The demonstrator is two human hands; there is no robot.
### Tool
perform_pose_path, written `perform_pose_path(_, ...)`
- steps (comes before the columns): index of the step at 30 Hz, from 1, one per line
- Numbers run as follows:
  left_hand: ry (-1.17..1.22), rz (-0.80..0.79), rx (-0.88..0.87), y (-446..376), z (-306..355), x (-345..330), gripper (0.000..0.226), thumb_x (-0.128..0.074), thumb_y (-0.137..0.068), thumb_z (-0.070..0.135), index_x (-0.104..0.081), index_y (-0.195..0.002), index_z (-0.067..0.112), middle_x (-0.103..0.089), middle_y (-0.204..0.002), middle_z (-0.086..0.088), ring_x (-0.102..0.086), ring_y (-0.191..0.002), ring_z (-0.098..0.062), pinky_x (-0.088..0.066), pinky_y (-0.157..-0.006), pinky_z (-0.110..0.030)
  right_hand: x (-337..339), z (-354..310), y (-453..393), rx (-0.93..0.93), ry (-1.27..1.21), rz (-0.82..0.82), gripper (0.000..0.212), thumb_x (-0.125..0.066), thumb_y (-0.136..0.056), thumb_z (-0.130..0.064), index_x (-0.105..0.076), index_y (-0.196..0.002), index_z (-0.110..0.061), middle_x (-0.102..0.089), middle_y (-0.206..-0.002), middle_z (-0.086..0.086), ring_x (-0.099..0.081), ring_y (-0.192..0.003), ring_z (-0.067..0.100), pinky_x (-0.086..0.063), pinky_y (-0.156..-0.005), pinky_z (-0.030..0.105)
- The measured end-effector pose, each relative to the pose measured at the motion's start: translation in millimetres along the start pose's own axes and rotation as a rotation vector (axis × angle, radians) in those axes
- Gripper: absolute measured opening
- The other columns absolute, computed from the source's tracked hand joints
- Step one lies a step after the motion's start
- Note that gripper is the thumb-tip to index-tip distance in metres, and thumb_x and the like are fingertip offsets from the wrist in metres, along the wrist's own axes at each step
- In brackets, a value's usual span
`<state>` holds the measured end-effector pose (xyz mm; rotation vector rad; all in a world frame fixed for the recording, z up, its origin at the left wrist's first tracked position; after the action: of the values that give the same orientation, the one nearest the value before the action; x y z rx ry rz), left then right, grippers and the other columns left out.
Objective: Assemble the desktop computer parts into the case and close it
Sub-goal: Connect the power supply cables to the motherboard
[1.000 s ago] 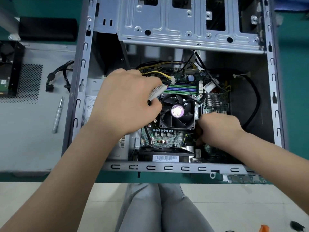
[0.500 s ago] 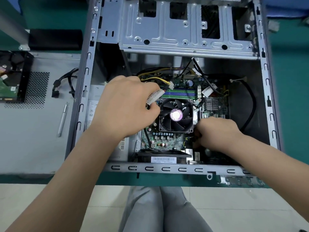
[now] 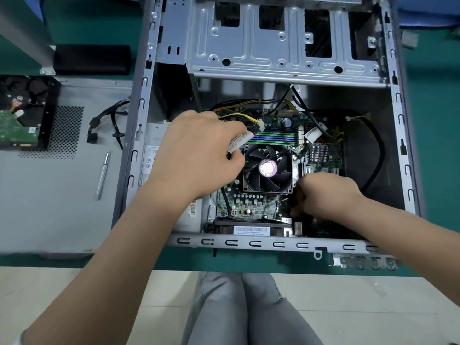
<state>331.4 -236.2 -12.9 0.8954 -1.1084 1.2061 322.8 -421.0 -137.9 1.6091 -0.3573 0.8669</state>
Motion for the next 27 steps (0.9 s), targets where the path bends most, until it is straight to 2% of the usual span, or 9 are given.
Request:
perform_pose_path(3, 0.000, -0.023, -0.028, 0.0, 1.2, -3.7, 0.019, -0.061, -0.084, 0.037, -0.066, -0.102, 0.032, -0.048, -0.066, 0.009, -0.036, -0.066, -0.013, -0.029, -0.069, -0.028, -0.9, -0.1, 0.3, -0.009, 0.032, 0.003, 0.016, -0.067, -0.083, -0.036, -0.058, -0.085, -0.022, -0.057, -0.084, -0.003, -0.058, -0.083, 0.024, -0.039, -0.060, 0.027)
perform_pose_path(6, 0.044, -0.043, -0.031, -0.4, 0.4, -5.5, 0.017, -0.062, -0.084, 0.047, -0.063, -0.096, 0.035, -0.056, -0.072, 0.010, -0.044, -0.069, -0.013, -0.030, -0.074, -0.028, -1.0, -1.8, -0.4, 0.009, 0.060, 0.018, 0.010, -0.064, -0.085, -0.031, -0.059, -0.088, -0.023, -0.054, -0.079, -0.005, -0.056, -0.080, 0.022, -0.038, -0.059, 0.027)
perform_pose_path(9, 0.072, -0.042, -0.055, -1.0, 2.7, -4.9, 0.014, -0.063, -0.085, 0.045, -0.066, -0.094, 0.036, -0.062, -0.075, 0.006, -0.051, -0.074, -0.015, -0.028, -0.073, -0.027, 3.1, -1.1, -1.3, 0.036, 0.042, 0.013, 0.022, -0.070, -0.079, -0.041, -0.059, -0.087, -0.024, -0.054, -0.079, -0.006, -0.056, -0.081, 0.021, -0.043, -0.060, 0.028)
perform_pose_path(12, 0.053, -0.017, -0.042, 0.1, -0.7, -3.1, 0.013, -0.062, -0.087, 0.042, -0.067, -0.098, 0.036, -0.060, -0.074, 0.007, -0.039, -0.073, -0.011, -0.024, -0.073, -0.025, 15.8, 3.2, -0.8, 0.053, -0.154, 0.027, 0.028, -0.079, -0.069, -0.046, -0.061, -0.079, -0.026, -0.061, -0.077, -0.009, -0.058, -0.072, 0.011, -0.050, -0.064, 0.030)
perform_pose_path(15, 0.041, -0.026, -0.046, 0.3, 0.0, -3.7, 0.013, -0.062, -0.089, 0.038, -0.067, -0.101, 0.036, -0.047, -0.069, 0.012, -0.033, -0.073, -0.008, -0.023, -0.073, -0.025, 46.0, 14.1, 6.9, 0.073, -0.439, 0.181, 0.025, -0.084, -0.067, -0.036, -0.060, -0.074, -0.029, -0.063, -0.065, -0.013, -0.056, -0.057, -0.002, -0.046, -0.058, 0.027)
perform_pose_path(18, 0.055, -0.031, -0.056, 0.2, 1.6, -2.3, 0.011, -0.063, -0.088, 0.033, -0.069, -0.097, 0.036, -0.047, -0.068, 0.012, -0.041, -0.073, -0.010, -0.026, -0.073, -0.026, 78.4, 4.7, 23.6, 0.213, -0.614, 0.247, 0.026, -0.081, -0.067, -0.039, -0.061, -0.082, -0.036, -0.065, -0.077, -0.023, -0.059, -0.062, -0.001, -0.048, -0.061, 0.026)
perform_pose_path(21, 0.052, -0.018, -0.062, 0.2, 2.7, -0.8, 0.010, -0.067, -0.086, 0.030, -0.071, -0.093, 0.035, -0.059, -0.070, 0.009, -0.053, -0.077, -0.016, -0.026, -0.072, -0.026, 103.4, -26.9, 40.8, 0.405, -0.815, 0.242, 0.030, -0.073, -0.064, -0.048, -0.063, -0.092, -0.041, -0.069, -0.086, -0.019, -0.065, -0.074, 0.002, -0.050, -0.068, 0.018)
perform_pose_path(24, 0.035, -0.025, -0.055, -0.7, 1.9, -1.7, 0.011, -0.065, -0.086, 0.030, -0.071, -0.094, 0.035, -0.064, -0.075, 0.006, -0.054, -0.080, -0.016, -0.027, -0.072, -0.027, 113.6, -47.8, 43.1, 0.509, -0.874, 0.238, 0.010, -0.072, -0.080, -0.023, -0.070, -0.085, -0.031, -0.070, -0.070, -0.015, -0.062, -0.062, -0.005, -0.042, -0.061, 0.003)
perform_pose_path(27, 0.038, -0.050, -0.050, -0.9, 0.8, -4.6, 0.012, -0.062, -0.088, 0.029, -0.070, -0.095, 0.035, -0.063, -0.077, 0.006, -0.054, -0.083, -0.016, -0.030, -0.074, -0.028, 113.0, -49.0, 35.8, 0.491, -0.980, 0.185, 0.010, -0.071, -0.081, -0.009, -0.072, -0.083, -0.018, -0.068, -0.061, -0.010, -0.059, -0.052, -0.003, -0.040, -0.052, 0.003)
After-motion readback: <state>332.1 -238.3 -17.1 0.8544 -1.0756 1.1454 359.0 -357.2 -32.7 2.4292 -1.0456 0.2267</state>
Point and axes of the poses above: each hand's wrist, its own y-axis away from the middle knuckle, its own x-axis out of the back of the hand, z = x × y, the point moved 9 cm from there along -y, towards the middle knuckle
